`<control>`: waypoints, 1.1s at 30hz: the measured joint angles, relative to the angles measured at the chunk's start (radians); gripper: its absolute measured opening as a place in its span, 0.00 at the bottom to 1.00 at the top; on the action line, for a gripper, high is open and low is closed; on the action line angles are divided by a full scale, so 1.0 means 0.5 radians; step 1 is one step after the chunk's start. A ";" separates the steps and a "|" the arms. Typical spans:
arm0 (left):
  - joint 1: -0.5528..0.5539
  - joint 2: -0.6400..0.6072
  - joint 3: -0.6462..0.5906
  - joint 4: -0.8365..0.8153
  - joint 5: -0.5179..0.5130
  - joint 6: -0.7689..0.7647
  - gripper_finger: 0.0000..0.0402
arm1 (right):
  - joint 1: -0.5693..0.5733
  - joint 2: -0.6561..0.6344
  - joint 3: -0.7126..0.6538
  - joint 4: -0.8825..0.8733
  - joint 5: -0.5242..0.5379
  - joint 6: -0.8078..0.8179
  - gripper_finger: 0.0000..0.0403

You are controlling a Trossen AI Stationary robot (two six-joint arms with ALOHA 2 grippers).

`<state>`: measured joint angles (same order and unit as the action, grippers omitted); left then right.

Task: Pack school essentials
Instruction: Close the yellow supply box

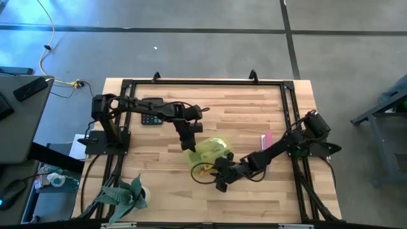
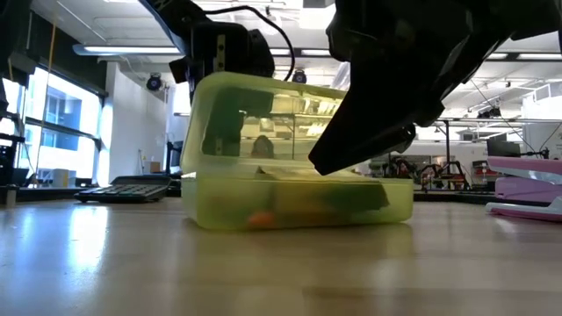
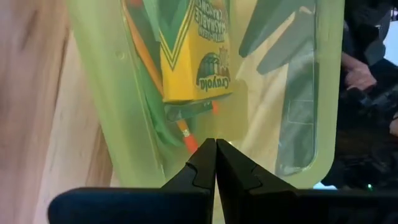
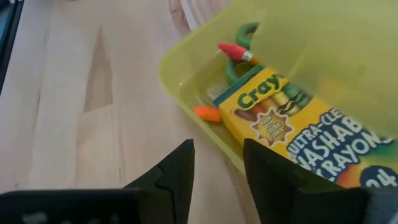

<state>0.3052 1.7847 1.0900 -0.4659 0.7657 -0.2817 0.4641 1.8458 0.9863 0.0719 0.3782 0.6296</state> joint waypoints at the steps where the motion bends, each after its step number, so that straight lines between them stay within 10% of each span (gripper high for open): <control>1: -0.013 0.000 -0.001 0.000 -0.008 -0.007 0.00 | 0.000 0.000 0.000 0.000 0.000 0.001 0.32; 33: -0.078 0.000 0.001 -0.026 -0.240 -0.081 0.00 | 0.119 -0.241 0.000 -0.560 -0.517 -0.047 0.32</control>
<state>0.2665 1.7847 1.0904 -0.4789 0.6460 -0.3222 0.5237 1.7250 0.9863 -0.2079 0.1196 0.6059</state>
